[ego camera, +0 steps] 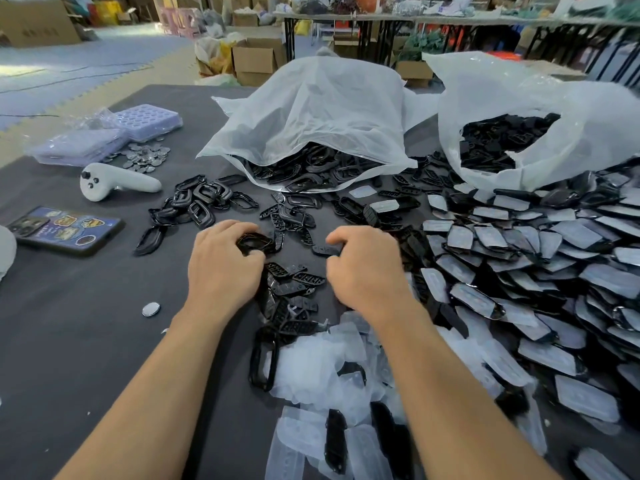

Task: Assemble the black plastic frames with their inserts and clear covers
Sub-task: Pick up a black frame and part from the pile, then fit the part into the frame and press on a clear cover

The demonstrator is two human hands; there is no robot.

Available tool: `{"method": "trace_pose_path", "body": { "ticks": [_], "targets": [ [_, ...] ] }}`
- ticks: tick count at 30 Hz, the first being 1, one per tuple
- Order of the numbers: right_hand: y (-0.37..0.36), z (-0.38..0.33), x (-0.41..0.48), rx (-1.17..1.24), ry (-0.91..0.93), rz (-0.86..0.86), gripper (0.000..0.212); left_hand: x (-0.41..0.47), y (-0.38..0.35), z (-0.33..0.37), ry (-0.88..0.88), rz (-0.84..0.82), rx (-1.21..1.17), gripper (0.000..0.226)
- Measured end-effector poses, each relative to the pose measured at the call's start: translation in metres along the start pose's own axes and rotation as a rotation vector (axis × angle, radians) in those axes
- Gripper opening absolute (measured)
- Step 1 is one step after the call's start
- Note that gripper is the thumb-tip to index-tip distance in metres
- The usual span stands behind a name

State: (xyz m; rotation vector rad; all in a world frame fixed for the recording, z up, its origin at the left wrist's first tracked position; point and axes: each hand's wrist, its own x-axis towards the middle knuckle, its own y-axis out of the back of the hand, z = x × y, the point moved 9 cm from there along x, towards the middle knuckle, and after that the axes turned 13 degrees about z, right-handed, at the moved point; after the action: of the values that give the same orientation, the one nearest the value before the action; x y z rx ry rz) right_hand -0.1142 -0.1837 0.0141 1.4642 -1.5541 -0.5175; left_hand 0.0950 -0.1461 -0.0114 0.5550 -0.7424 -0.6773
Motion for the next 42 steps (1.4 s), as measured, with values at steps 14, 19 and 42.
{"method": "trace_pose_path", "body": {
  "ticks": [14,19,42],
  "targets": [
    [-0.025,-0.007,0.022,0.104,0.046,-0.012,0.026,0.018,-0.008,-0.035,0.352,0.024,-0.485,0.02],
    [-0.012,0.007,0.014,0.6,-0.247,-0.001,0.019,0.005,-0.018,-0.028,0.38,-0.035,-0.644,0.026],
    [-0.002,0.027,-0.055,1.123,-0.502,-0.05,0.025,-0.078,0.006,0.031,0.36,-0.265,-0.82,0.014]
  ]
}}
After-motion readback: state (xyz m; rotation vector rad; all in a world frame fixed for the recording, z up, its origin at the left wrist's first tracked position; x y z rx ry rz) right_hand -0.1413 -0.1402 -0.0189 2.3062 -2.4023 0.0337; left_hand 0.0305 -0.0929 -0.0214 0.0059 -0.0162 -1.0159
